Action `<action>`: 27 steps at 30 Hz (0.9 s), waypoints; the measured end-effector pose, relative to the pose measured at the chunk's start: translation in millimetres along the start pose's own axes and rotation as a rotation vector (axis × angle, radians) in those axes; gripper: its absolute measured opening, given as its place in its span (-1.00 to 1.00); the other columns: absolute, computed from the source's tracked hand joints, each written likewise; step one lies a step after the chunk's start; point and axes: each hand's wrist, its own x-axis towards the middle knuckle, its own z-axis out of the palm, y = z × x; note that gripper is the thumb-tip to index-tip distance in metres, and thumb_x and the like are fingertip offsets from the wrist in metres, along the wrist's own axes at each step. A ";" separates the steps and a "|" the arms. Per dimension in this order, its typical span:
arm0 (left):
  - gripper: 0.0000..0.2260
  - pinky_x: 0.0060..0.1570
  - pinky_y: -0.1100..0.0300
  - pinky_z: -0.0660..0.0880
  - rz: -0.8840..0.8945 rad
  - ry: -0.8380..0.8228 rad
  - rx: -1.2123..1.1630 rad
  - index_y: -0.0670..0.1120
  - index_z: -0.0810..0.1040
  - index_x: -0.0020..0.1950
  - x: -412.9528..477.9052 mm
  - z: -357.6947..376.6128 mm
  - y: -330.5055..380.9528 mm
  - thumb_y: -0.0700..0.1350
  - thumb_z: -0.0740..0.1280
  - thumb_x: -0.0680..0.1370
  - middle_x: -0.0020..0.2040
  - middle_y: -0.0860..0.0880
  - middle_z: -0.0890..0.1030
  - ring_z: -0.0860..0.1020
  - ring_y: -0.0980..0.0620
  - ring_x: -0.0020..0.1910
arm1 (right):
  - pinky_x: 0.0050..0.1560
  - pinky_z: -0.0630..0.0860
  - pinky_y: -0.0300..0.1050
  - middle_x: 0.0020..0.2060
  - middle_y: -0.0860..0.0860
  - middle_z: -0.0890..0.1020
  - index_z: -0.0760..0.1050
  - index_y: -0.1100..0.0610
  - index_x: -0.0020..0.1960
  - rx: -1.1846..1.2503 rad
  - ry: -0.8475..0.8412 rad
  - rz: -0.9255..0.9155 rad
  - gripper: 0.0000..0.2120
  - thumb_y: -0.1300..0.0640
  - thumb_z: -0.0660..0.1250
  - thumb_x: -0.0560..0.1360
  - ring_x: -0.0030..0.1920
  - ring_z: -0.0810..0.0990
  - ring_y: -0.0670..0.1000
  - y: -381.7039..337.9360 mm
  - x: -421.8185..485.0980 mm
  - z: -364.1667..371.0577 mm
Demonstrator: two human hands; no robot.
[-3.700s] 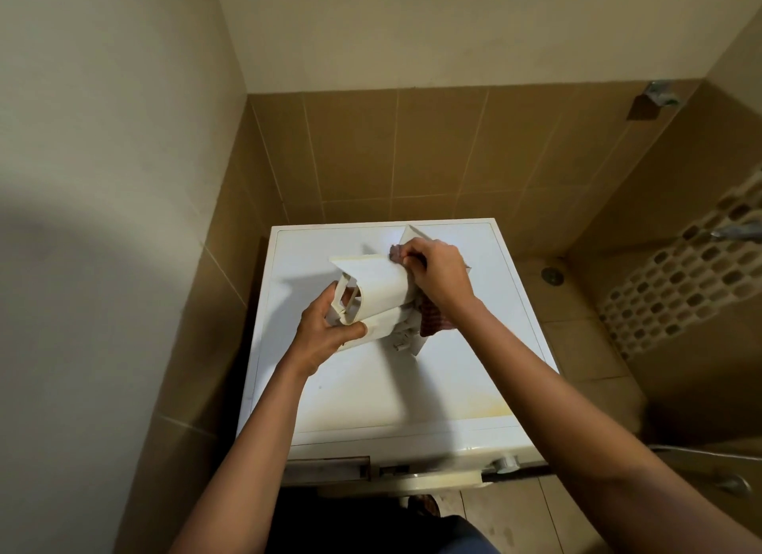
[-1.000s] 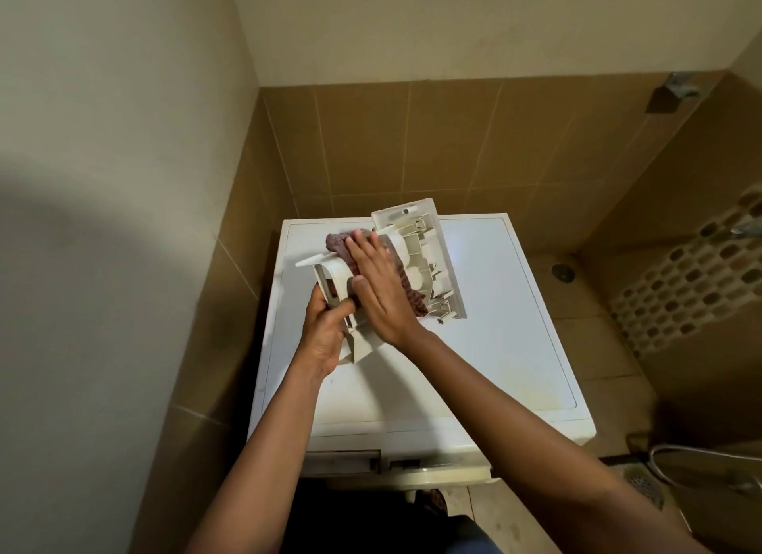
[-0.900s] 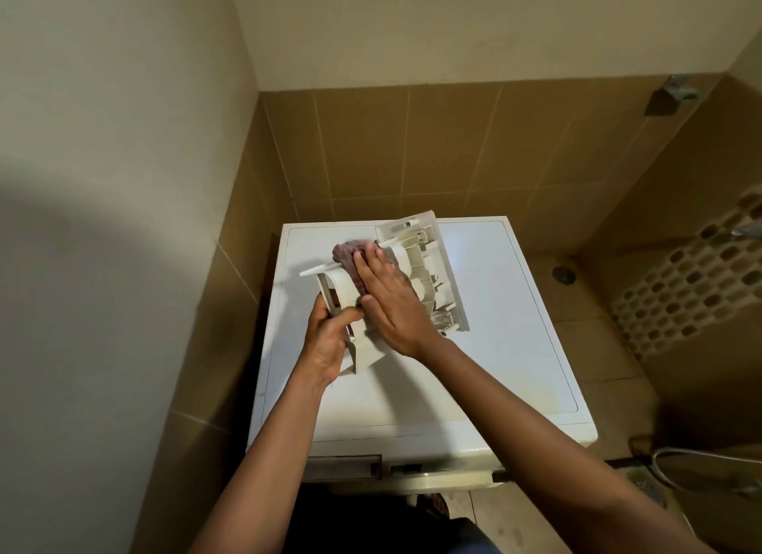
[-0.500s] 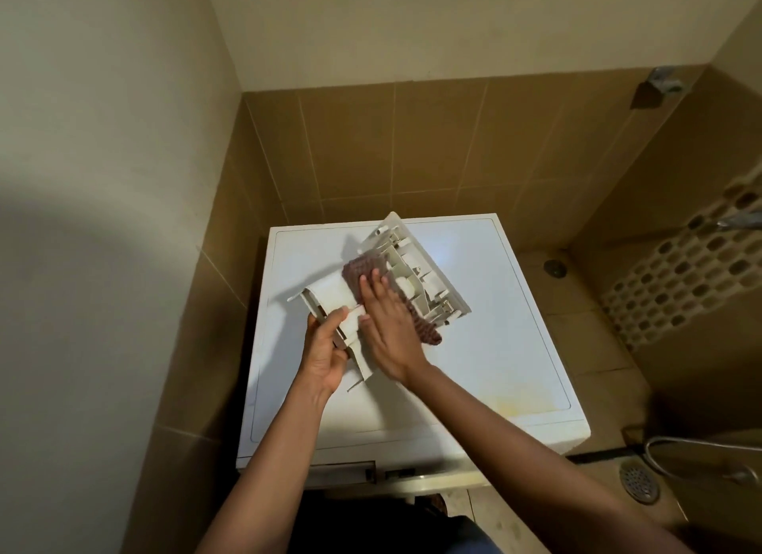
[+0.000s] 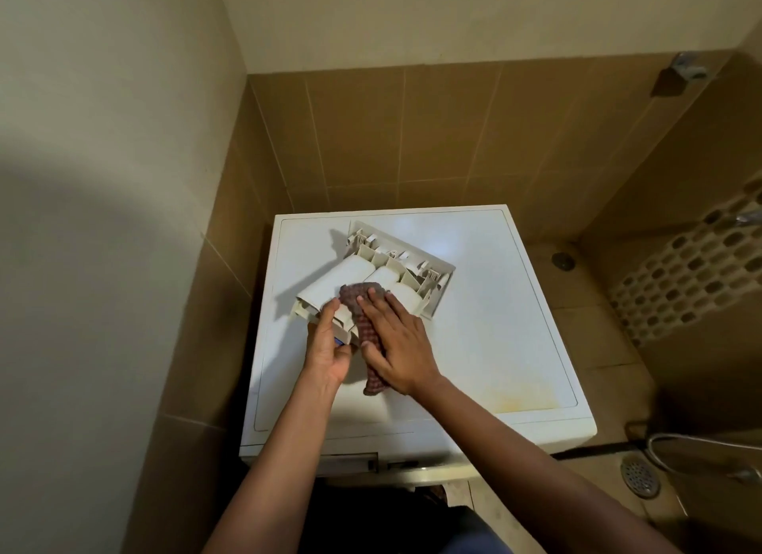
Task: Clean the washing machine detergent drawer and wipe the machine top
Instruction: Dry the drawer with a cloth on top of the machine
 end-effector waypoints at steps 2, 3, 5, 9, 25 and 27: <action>-0.54 0.11 -0.01 0.47 -0.022 0.038 -0.007 -0.11 0.50 0.35 1.3 1.6 -2.2 -0.07 0.42 0.46 0.28 -0.18 0.57 0.54 -0.13 0.18 | 0.32 0.20 -0.03 0.53 -0.11 0.15 0.09 -0.13 0.53 0.002 0.017 0.032 -0.43 -0.13 -0.02 0.52 0.54 0.03 -0.04 11.4 7.0 -3.2; -0.62 0.03 0.01 0.48 -0.032 0.060 -0.016 -0.08 0.51 0.30 2.1 0.7 -4.5 -0.08 0.39 0.49 0.26 -0.16 0.58 0.54 -0.12 0.14 | 0.37 0.18 0.00 0.52 -0.10 0.17 0.11 -0.12 0.52 0.021 0.051 0.095 -0.46 -0.10 -0.01 0.54 0.54 0.03 -0.02 18.4 11.6 -4.5; -0.71 -0.07 0.04 0.50 -0.053 0.081 -0.048 -0.03 0.50 0.22 2.0 -0.7 -10.4 -0.10 0.37 0.51 0.22 -0.13 0.58 0.54 -0.09 0.09 | 0.45 0.15 0.08 0.52 -0.07 0.17 0.13 -0.08 0.52 0.131 0.104 0.253 -0.49 -0.04 0.01 0.57 0.54 -0.01 0.02 32.8 19.9 -6.1; -0.66 -0.19 0.04 0.51 -0.018 0.120 -0.053 -0.03 0.44 0.30 -1.0 3.2 -18.8 -0.05 0.35 0.55 0.20 -0.08 0.58 0.56 -0.02 0.02 | 0.53 -0.14 0.01 0.55 -0.01 0.01 0.06 0.07 0.56 0.376 0.114 0.324 -0.45 -0.02 -0.04 0.59 0.53 -0.22 -0.04 38.2 22.4 0.1; -0.71 -0.34 0.20 0.35 -0.021 0.316 0.287 -0.14 0.52 0.01 6.0 -27.1 -27.5 0.10 0.29 0.58 -0.25 -0.06 0.51 0.39 0.05 -0.36 | 0.18 0.43 -0.06 0.28 0.21 0.47 0.11 0.24 0.47 0.637 -0.068 0.866 -0.49 0.06 0.14 0.61 0.22 0.48 0.18 -10.4 -17.9 21.7; -0.70 -0.26 0.18 0.42 -0.024 0.316 0.308 -0.15 0.53 -0.04 4.6 -30.3 -27.4 0.10 0.32 0.57 -0.20 -0.08 0.53 0.44 0.03 -0.30 | -0.08 0.49 -0.21 0.09 0.13 0.58 0.37 0.23 0.28 0.546 -0.146 0.816 -0.64 0.07 0.21 0.56 0.01 0.56 0.07 -0.7 -21.6 7.9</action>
